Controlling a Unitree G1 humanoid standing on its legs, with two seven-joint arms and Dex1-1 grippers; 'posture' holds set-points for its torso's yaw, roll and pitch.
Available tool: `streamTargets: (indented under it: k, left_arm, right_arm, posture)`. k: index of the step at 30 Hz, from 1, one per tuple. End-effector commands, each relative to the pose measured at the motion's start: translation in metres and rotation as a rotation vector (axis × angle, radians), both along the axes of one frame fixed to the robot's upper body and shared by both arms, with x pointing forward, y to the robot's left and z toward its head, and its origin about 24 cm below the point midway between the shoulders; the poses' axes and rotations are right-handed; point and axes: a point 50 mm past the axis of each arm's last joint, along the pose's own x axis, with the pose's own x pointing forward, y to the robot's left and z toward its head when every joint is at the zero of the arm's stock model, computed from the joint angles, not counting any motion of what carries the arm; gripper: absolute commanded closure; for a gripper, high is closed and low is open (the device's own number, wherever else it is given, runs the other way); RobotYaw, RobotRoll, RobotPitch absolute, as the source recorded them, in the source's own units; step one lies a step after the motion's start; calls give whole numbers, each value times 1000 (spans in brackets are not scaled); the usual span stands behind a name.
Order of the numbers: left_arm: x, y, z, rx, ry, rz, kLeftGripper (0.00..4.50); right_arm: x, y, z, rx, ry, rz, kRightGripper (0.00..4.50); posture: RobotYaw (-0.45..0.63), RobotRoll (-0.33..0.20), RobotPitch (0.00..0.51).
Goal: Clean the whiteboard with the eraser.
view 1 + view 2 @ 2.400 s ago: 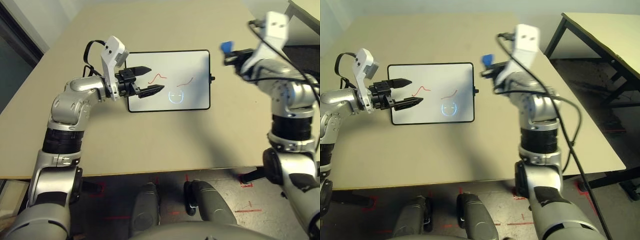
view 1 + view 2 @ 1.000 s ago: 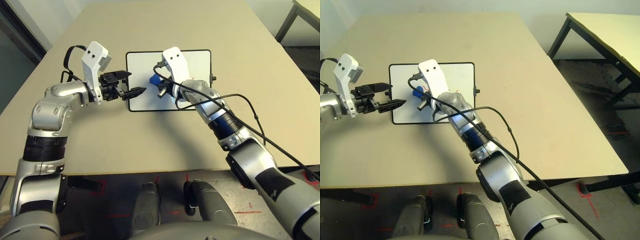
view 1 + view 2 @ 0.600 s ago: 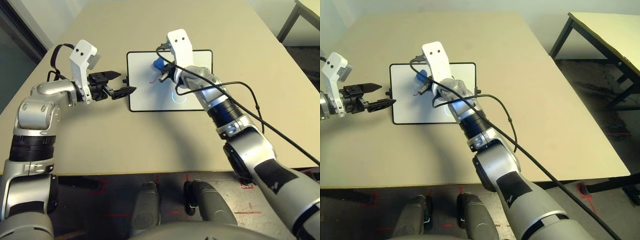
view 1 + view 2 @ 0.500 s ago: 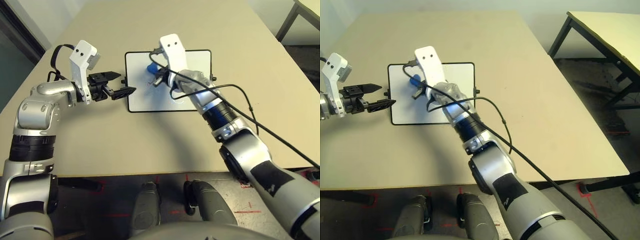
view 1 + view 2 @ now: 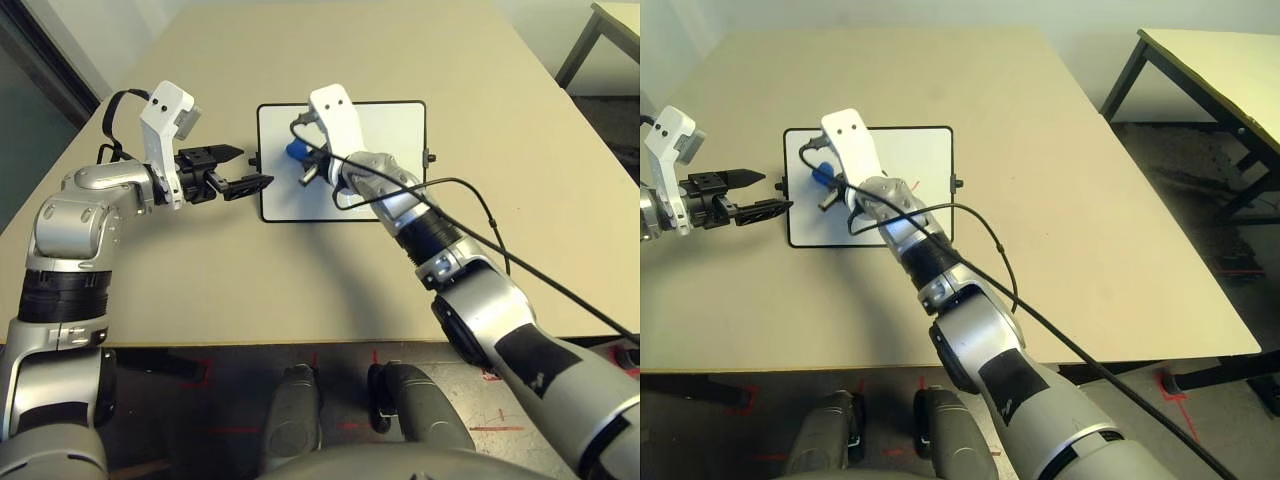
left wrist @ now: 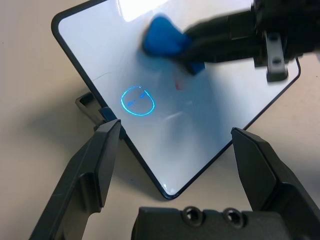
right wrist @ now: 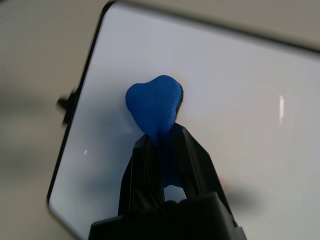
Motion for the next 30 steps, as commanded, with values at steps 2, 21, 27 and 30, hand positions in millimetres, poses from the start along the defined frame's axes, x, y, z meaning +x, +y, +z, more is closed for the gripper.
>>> streamTargets:
  k: [2, 21, 27, 30]
  left_arm:
    - [0, -5, 1, -6, -8, -16, 0]
    - [1, -7, 0, -17, 4, -23, 0]
    - [1, -8, -1, -22, 8, -27, 0]
    - [1, -9, -2, -24, 11, -28, 0]
  right_arm:
    - [-10, 15, -22, -17, 65, 55, 4096]
    - [-19, 22, -49, -70, 140, 112, 4109]
    - [-24, 29, -57, -81, 180, 153, 4111]
    - [-29, 30, -68, -103, 208, 170, 4111]
  posture:
    - [55, 0, 123]
    - [49, 0, 129]
    - [52, 0, 132]
    - [53, 0, 134]
